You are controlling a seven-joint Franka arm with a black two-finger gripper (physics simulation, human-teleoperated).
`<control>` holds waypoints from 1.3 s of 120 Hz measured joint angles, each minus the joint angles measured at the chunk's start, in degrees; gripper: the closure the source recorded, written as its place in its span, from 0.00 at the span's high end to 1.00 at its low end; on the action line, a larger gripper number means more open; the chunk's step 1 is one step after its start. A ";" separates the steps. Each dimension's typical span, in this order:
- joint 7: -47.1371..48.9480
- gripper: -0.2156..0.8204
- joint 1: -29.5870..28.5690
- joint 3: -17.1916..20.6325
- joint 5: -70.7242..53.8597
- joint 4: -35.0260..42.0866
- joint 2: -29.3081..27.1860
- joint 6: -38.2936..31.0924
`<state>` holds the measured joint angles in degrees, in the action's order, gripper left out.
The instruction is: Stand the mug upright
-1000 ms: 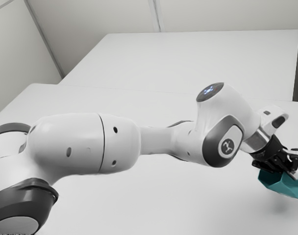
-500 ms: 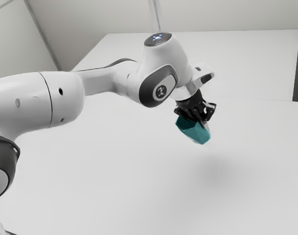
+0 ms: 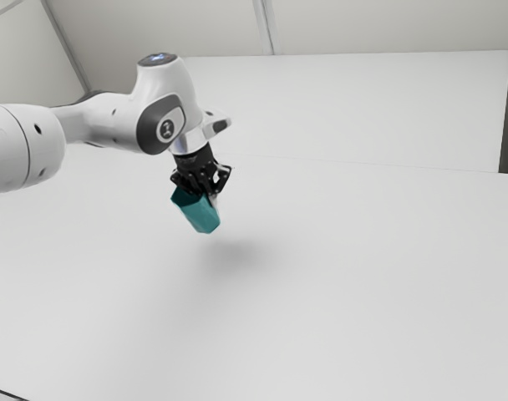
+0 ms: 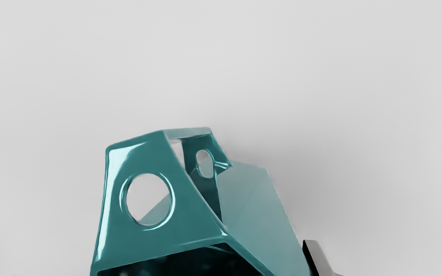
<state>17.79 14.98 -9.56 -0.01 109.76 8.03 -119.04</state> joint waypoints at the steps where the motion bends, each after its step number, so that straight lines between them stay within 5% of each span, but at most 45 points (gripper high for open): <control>1: -0.11 0.04 -0.74 0.54 -0.19 0.15 -0.05 0.04; 13: -1.24 0.04 -4.80 3.15 -2.17 1.49 -0.54 0.55; 37: -2.46 0.04 -5.65 1.08 -4.94 4.84 -2.37 0.73; 129: -4.57 0.04 -5.00 0.88 -8.00 4.61 5.58 -2.50; 156: -5.65 0.49 -5.21 0.56 -7.30 4.62 5.10 -2.96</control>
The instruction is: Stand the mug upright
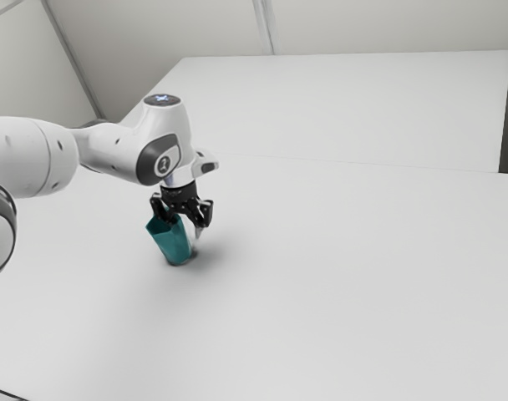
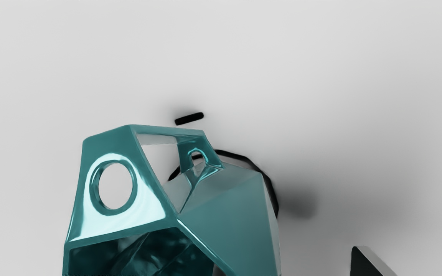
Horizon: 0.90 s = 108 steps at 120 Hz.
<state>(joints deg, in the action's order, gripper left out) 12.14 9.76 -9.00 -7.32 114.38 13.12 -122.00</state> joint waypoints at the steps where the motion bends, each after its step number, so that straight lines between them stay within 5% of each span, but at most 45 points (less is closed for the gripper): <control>1: -0.04 0.50 0.00 -0.01 0.00 0.00 -0.06 -0.01; 38: -1.42 0.72 0.50 -0.11 0.02 -0.41 -4.04 0.26; 108: -6.30 0.79 0.46 -1.38 -1.26 -12.38 -11.45 12.41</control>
<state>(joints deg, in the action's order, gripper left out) 5.84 10.22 -10.38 -8.58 102.00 1.68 -109.59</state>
